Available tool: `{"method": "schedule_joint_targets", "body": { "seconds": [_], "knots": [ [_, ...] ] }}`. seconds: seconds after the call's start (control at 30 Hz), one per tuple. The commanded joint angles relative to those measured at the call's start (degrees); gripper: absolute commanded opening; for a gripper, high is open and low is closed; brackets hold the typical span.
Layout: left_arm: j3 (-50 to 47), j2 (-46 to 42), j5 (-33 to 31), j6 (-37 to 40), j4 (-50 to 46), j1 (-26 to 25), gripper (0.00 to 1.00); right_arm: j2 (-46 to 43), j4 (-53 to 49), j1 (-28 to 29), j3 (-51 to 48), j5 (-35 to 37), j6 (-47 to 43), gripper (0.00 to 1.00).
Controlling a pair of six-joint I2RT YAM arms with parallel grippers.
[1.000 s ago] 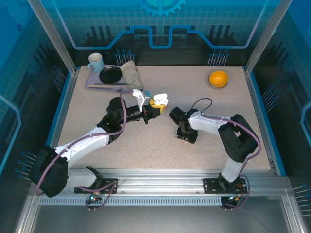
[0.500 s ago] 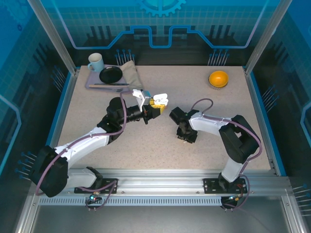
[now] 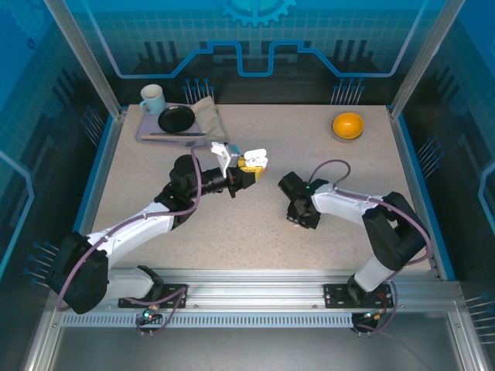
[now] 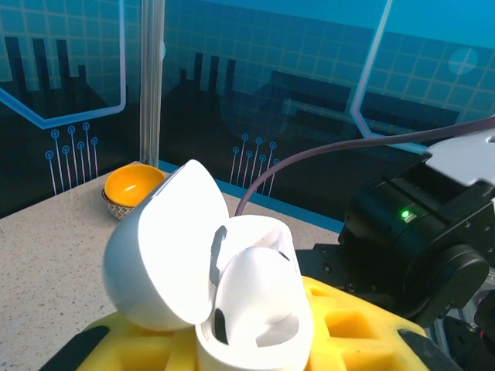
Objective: Insert wireless bluetooth earbuds into charging case
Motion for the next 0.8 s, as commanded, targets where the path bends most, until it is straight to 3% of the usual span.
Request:
{"method": "schedule_joint_targets", "body": {
  "seconds": [0.0, 0.47, 0.77],
  "knots": [
    [1.4, -0.3, 0.1, 0.7, 0.8, -0.3, 0.0, -4.0, -1.8, -1.0, -0.2, 2.0, -1.8, 0.19],
    [2.1, 0.1, 2.1, 1.9, -2.5, -0.4, 0.0, -23.3, -0.6, -6.9, 5.3, 2.9, -17.2, 0.2],
    [2.2, 1.4, 3.7, 1.7, -3.4, -0.4, 0.0, -25.9, 2.3, -9.7, 17.7, -1.4, -27.7, 0.2]
  ]
}}
